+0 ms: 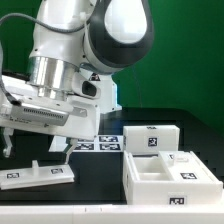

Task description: Assemble cabinet

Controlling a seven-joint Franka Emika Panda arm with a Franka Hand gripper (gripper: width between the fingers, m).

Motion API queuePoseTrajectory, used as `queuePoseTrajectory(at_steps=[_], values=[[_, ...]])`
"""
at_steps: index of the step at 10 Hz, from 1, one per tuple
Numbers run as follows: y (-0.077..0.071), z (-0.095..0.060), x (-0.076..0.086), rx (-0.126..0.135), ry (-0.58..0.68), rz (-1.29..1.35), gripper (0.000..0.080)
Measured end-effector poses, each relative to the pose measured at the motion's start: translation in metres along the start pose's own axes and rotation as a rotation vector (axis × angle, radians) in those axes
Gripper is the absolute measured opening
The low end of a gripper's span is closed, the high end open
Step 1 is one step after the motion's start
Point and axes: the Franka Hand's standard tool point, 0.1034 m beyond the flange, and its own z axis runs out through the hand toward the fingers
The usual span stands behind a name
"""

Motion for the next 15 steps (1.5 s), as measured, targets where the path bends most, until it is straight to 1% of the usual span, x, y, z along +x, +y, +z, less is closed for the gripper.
queuePoseTrajectory(at_steps=[1,2,3,4,7,9,10,11,13,14,15], values=[[0.003,0.001,-0.002,-0.023,-0.010,0.023,0.0796],[0.013,0.006,0.001,-0.068,-0.015,0.026,0.0796],[0.018,0.011,0.008,-0.075,0.000,0.034,0.0796],[0.013,0.008,0.006,-0.060,0.000,0.030,0.0796],[0.012,0.009,0.009,-0.058,0.005,0.033,0.0796],[0.005,0.005,0.000,-0.033,-0.008,0.033,0.0796],[0.005,0.006,0.001,-0.033,-0.005,0.033,0.0796],[0.004,0.006,0.003,-0.033,-0.003,0.034,0.0694],[0.004,0.006,0.004,-0.032,-0.001,0.035,0.0420],[0.003,0.007,0.004,-0.032,0.000,0.036,0.0420],[0.003,0.007,0.005,-0.031,0.001,0.037,0.0237]])
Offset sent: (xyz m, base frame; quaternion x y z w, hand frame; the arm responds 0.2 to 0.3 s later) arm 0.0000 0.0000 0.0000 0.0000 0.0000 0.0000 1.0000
